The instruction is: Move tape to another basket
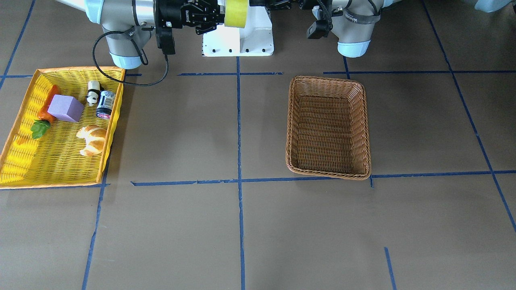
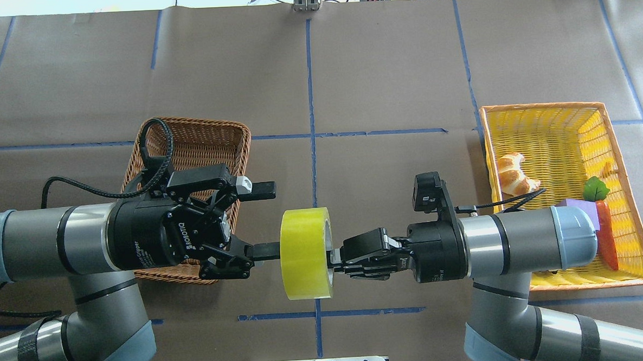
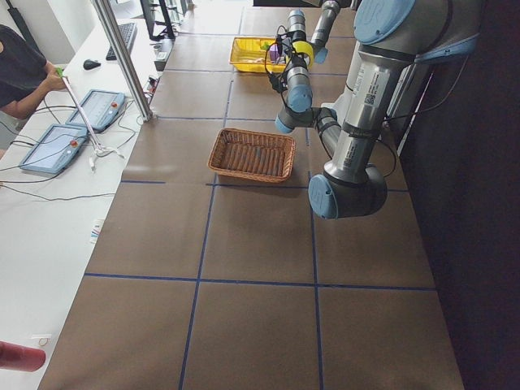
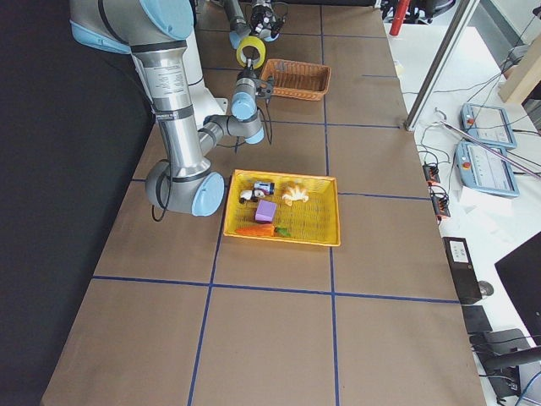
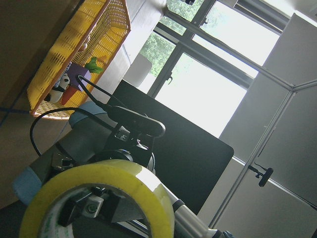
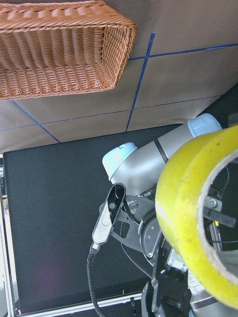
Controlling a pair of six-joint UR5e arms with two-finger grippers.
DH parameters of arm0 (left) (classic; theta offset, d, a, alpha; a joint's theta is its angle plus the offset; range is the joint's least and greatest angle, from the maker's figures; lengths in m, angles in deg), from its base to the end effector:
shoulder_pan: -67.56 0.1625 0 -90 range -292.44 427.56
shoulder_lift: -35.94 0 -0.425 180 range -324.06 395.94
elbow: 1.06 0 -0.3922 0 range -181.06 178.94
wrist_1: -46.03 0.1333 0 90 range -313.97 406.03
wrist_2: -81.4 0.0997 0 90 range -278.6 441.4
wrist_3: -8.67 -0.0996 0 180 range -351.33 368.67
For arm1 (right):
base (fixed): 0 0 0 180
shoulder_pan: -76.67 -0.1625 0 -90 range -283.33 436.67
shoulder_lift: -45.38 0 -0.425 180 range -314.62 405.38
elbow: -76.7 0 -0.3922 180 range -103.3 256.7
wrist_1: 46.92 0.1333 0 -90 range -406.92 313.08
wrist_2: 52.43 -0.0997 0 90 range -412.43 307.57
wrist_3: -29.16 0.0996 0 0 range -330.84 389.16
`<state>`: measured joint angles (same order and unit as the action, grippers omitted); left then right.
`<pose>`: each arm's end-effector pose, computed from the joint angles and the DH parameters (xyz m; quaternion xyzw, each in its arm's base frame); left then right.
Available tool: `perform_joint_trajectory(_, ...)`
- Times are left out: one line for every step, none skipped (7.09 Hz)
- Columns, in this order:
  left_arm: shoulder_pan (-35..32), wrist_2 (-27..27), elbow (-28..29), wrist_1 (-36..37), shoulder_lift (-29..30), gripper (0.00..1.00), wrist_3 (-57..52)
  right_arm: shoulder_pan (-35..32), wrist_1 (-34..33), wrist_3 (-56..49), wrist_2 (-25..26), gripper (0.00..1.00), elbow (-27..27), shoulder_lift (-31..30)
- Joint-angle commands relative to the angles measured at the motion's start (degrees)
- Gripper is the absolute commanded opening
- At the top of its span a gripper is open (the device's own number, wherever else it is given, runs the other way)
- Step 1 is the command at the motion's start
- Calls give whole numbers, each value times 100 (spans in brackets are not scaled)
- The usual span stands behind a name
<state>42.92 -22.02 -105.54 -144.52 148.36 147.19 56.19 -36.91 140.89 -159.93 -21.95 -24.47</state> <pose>0.3793 -0.2952 0.1811 -0.2329 0.8967 -0.1273 0.3543 -0.4338 -0.2723 0.2353 -0.0754 -0.8906 0.0258 0.4477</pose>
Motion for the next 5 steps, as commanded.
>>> perform_joint_trajectory(56,102,16,53,34,98,-18,53,1,-28,10,2,22,42)
perform_joint_trajectory(91,103,7,71,35,96,-27,61,-8,-28,10,2,30,120)
perform_joint_trajectory(100,111,-2,71,35,94,-36,62,-8,-28,10,2,30,138)
perform_joint_trajectory(100,111,-2,71,43,94,-36,70,-8,-28,10,2,57,138)
perform_joint_trajectory(100,111,-11,71,43,90,-36,79,-8,-28,10,3,57,147)
